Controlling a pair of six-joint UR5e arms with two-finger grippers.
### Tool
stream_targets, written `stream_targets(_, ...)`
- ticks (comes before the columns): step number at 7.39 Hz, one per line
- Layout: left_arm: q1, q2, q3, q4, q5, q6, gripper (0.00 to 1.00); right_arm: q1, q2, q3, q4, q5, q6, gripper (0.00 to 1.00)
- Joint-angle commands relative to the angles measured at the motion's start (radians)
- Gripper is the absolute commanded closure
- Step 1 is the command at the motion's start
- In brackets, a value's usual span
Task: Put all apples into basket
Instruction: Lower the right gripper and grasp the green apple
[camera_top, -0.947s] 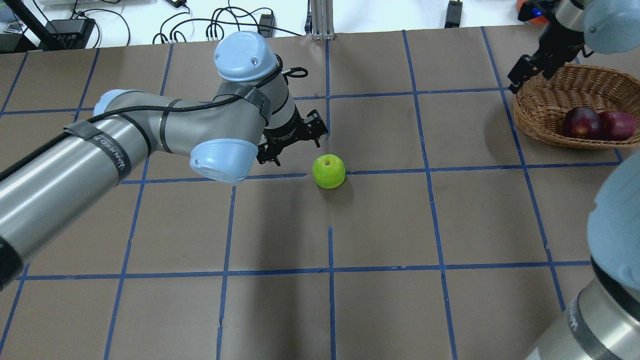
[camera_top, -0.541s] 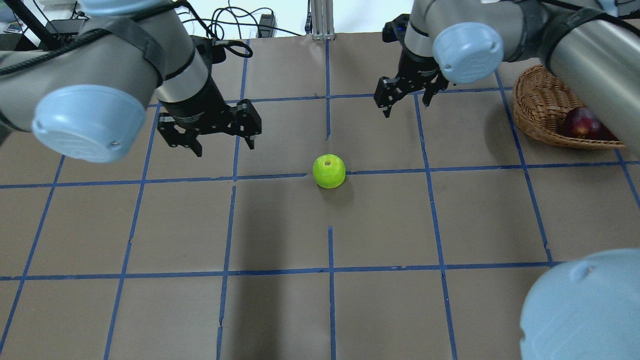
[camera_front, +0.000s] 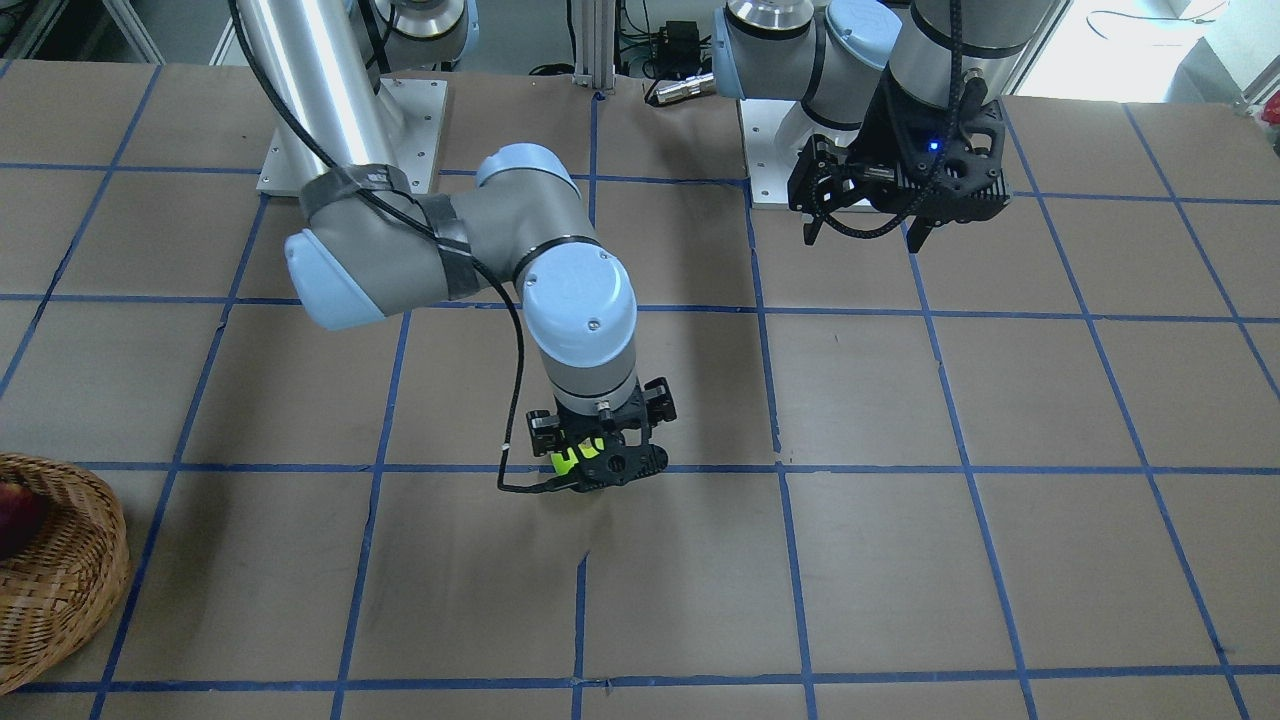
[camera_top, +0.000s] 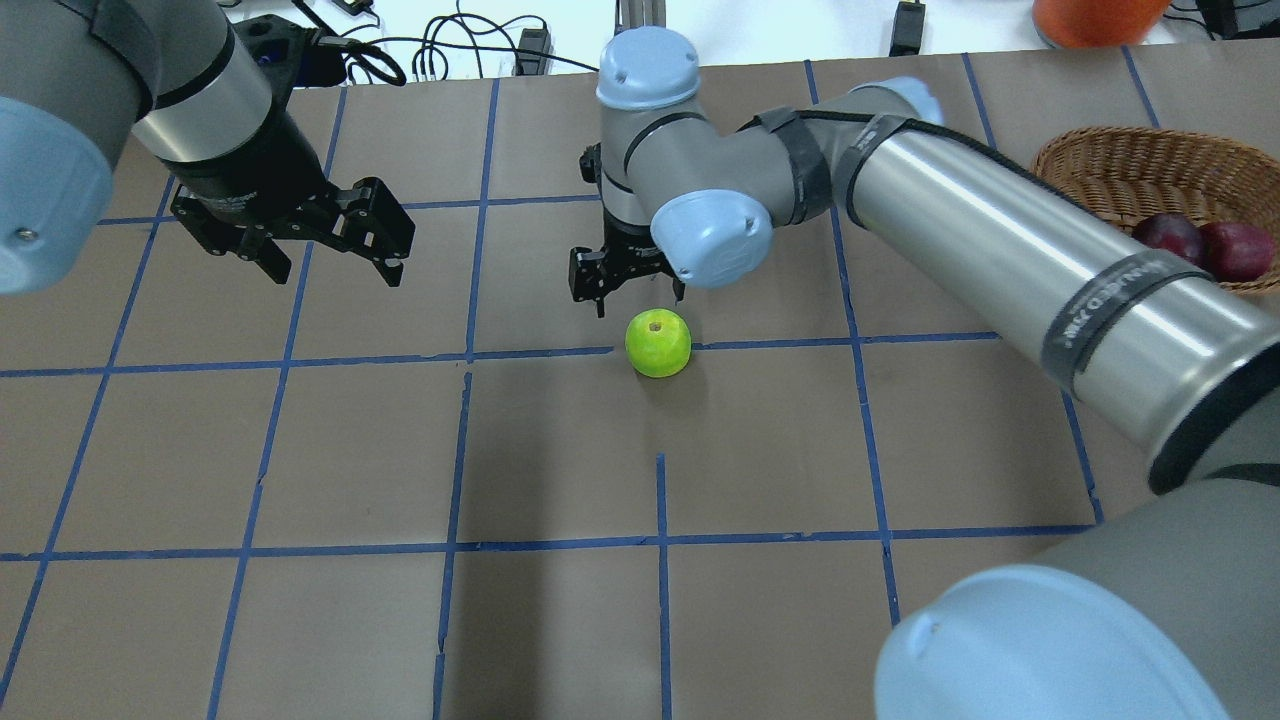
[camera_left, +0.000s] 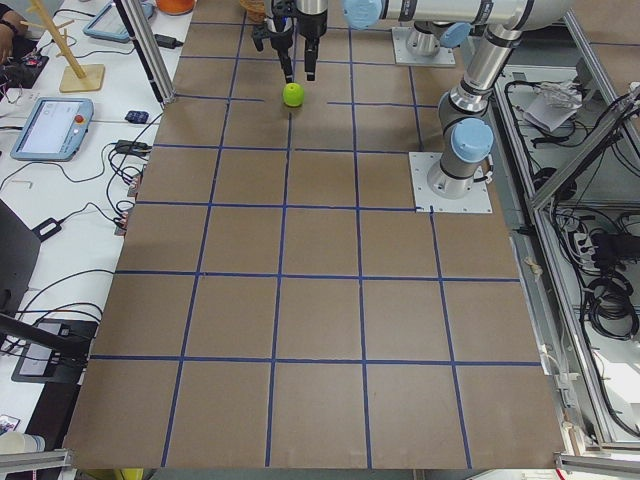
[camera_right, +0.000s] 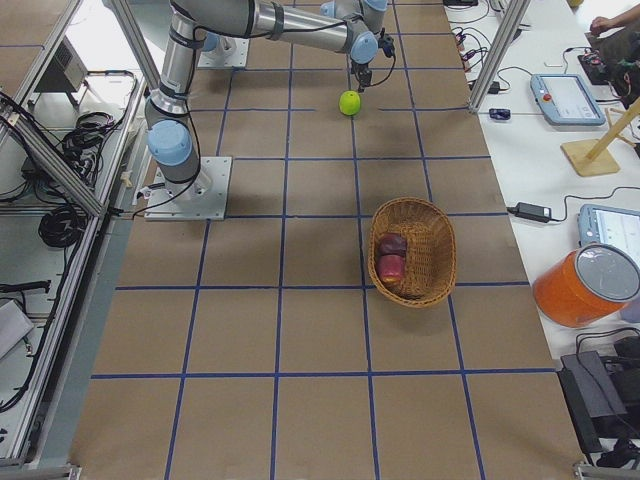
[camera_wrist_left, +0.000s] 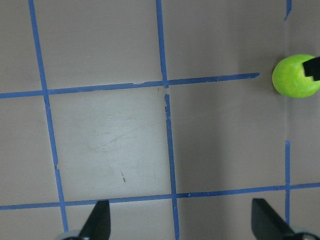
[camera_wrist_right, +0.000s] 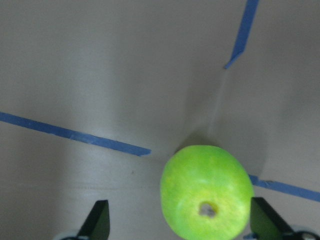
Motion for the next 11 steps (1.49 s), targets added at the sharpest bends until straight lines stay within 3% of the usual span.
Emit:
stream_targets(1, 0.005, -0.003, 0.006, 0.022, -0.006, 0.003, 0.00, 0.031, 0.044, 0.003, -0.043, -0.022, 0.025, 0.00)
stream_targets(2, 0.005, -0.005, 0.002, 0.022, -0.005, 0.003, 0.00, 0.023, 0.041, 0.002, -0.041, -0.119, 0.013, 0.00)
stream_targets(3, 0.005, -0.011, 0.006, 0.023, -0.008, 0.001, 0.00, 0.019, 0.032, -0.006, -0.028, -0.152, 0.018, 0.00)
stream_targets(8, 0.008, -0.007, 0.016, 0.022, -0.006, 0.001, 0.00, 0.019, 0.046, 0.003, -0.014, -0.148, 0.025, 0.00)
stream_targets(10, 0.008, -0.007, 0.016, 0.022, -0.008, 0.001, 0.00, 0.019, 0.101, 0.002, -0.041, -0.148, 0.016, 0.00)
stream_targets(11, 0.008, -0.007, 0.016, 0.022, -0.006, 0.001, 0.00, 0.017, 0.098, 0.000, -0.073, -0.146, 0.015, 0.08)
